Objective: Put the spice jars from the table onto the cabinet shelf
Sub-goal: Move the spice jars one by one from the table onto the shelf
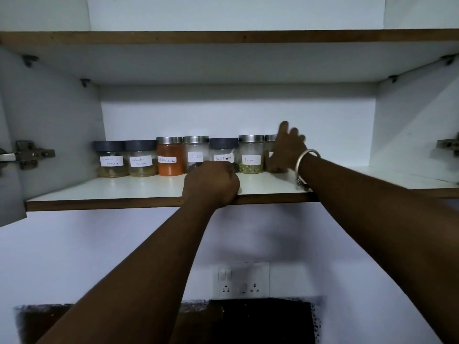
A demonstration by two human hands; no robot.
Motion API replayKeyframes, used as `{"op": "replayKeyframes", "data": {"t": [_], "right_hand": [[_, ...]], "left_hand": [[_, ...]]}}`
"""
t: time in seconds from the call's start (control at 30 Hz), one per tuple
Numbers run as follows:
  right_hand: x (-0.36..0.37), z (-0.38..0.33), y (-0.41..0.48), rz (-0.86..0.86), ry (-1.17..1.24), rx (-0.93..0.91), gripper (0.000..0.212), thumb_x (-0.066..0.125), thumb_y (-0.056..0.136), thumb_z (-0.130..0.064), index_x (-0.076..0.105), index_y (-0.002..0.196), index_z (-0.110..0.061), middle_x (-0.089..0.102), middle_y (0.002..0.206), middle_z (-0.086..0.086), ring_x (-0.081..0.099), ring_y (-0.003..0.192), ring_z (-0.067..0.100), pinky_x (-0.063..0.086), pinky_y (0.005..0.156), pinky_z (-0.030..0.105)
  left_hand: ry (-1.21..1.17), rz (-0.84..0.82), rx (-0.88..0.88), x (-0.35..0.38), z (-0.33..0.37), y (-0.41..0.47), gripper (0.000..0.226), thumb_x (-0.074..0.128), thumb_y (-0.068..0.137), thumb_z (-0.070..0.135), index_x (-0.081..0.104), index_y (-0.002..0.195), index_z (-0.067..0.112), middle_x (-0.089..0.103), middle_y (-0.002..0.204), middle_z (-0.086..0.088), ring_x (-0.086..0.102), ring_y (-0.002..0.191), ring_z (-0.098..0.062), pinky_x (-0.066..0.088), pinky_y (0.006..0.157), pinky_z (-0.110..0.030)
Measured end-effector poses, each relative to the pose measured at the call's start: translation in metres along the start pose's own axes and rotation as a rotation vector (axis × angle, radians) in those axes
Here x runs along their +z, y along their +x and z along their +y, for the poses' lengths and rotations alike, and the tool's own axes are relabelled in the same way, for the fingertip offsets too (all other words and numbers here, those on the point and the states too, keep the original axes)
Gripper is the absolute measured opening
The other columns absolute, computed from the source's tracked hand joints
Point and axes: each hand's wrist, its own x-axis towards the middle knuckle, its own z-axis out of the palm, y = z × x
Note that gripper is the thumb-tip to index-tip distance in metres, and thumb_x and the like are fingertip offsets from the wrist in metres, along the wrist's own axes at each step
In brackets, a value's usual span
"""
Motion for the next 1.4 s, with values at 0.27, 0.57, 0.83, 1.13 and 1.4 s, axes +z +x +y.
{"op": "replayKeyframes", "data": {"t": [0.27,0.57,0.83,1.13,1.4], "right_hand": [[0.021,-0.094,-0.02,-0.516,0.434,-0.252,0.021,0.054,0.09,0.016,0.071,0.103,0.014,0.07,0.095,0.031,0.062,0.081,0.03,0.053,0.072,0.038],[0.03,-0.099,-0.005,-0.474,0.368,-0.199,0.03,0.049,0.094,0.017,0.069,0.116,0.013,0.073,0.102,0.023,0.065,0.073,0.018,0.056,0.062,0.024],[0.014,-0.073,-0.017,-0.421,0.557,-0.101,0.029,0.04,0.098,0.01,0.067,0.107,0.002,0.066,0.093,0.016,0.063,0.081,0.024,0.055,0.067,0.035],[0.005,-0.063,-0.028,-0.395,0.024,-0.336,0.032,0.053,0.094,0.006,0.071,0.121,0.001,0.067,0.126,0.013,0.063,0.103,0.026,0.048,0.081,0.028],[0.019,-0.083,-0.03,-0.503,-0.307,-0.429,0.046,0.051,0.099,-0.003,0.053,0.144,-0.008,0.059,0.142,0.017,0.057,0.127,0.033,0.045,0.107,0.038]], "left_hand": [[0.017,0.063,-0.031,0.0,0.0,-0.002,0.03,0.042,0.097,0.033,0.069,0.1,0.02,0.072,0.097,-0.006,0.068,0.091,-0.03,0.046,0.067,-0.034],[-0.016,0.149,-0.055,0.003,-0.001,-0.001,0.027,0.046,0.097,0.03,0.071,0.098,0.02,0.073,0.093,-0.004,0.054,0.077,-0.018,0.037,0.064,-0.031],[0.015,0.189,-0.031,0.0,0.002,-0.004,0.021,0.045,0.09,0.029,0.049,0.07,0.024,0.066,0.077,-0.006,0.064,0.078,-0.029,0.03,0.058,-0.03],[0.052,0.161,-0.08,0.001,0.003,-0.007,0.022,0.047,0.091,0.03,0.06,0.076,0.022,0.06,0.074,-0.002,0.049,0.067,-0.023,0.034,0.06,-0.029],[0.056,0.219,-0.058,0.0,0.004,-0.008,0.024,0.049,0.094,0.029,0.051,0.071,0.023,0.07,0.079,-0.005,0.047,0.066,-0.019,0.02,0.05,-0.027]]}}
